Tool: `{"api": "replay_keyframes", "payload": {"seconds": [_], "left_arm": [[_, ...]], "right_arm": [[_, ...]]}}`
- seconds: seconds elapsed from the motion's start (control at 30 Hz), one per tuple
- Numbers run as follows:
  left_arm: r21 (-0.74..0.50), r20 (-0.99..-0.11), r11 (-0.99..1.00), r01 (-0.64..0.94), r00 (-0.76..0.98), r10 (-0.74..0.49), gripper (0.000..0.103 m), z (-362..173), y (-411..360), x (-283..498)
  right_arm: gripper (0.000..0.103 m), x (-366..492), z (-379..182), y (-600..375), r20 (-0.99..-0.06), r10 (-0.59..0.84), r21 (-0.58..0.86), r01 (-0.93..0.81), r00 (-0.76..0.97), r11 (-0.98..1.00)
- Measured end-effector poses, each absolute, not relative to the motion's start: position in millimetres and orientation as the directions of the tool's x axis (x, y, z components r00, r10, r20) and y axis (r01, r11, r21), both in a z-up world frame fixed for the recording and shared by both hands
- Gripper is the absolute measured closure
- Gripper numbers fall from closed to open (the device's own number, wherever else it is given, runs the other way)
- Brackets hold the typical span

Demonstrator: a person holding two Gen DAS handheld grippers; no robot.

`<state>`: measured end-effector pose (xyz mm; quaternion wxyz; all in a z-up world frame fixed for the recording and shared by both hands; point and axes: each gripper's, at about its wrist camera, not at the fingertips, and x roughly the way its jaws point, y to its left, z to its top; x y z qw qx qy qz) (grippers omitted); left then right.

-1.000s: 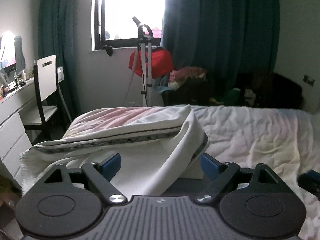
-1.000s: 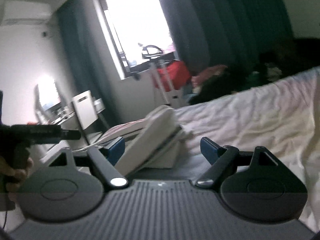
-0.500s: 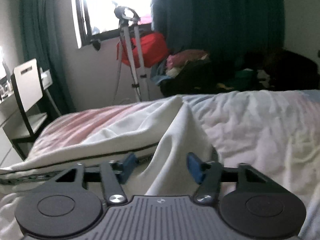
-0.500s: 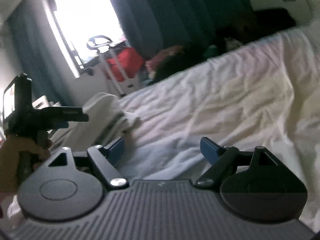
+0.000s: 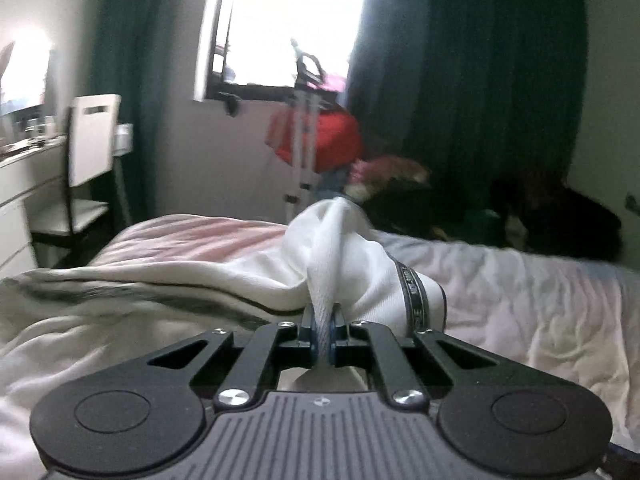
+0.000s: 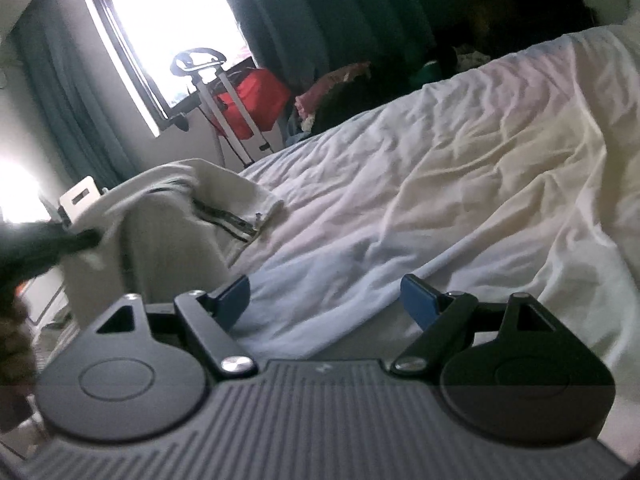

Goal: Fold clothes

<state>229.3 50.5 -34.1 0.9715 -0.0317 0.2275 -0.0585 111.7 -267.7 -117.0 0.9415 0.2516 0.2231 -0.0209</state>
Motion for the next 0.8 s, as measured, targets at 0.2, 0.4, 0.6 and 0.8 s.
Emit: {"api": "replay_keyframes", "payload": {"seconds": [0.2,0.4,0.6,0.8], "left_arm": [[-0.242,-0.469,0.969,0.053,0.868,-0.165,0.097,-44.5,106.5,165.9],[-0.266,-0.474,0.963,0.049,0.863,-0.175,0.097,-44.5,125.9,147.0],[-0.313,-0.476,0.949,0.038,0.859,-0.191,0.097,-55.2,131.7,145.3],[-0.371,-0.464,0.927,0.057,0.853,-0.239,0.097,-56.4,142.6,147.2]], "right_arm": [[0.018,93.2,-111.1,-257.9,-0.406,0.147,0.501,0.085,0.902,0.861],[0.018,87.6,-113.0,-229.9,-0.437,0.222,0.504,0.033,0.872,0.863],[0.018,123.5,-94.1,-215.1,-0.424,0.277,0.539,-0.006,0.862,0.842],[0.019,222.0,-78.8,-191.2,-0.427,0.325,0.594,-0.009,0.844,0.804]]}}
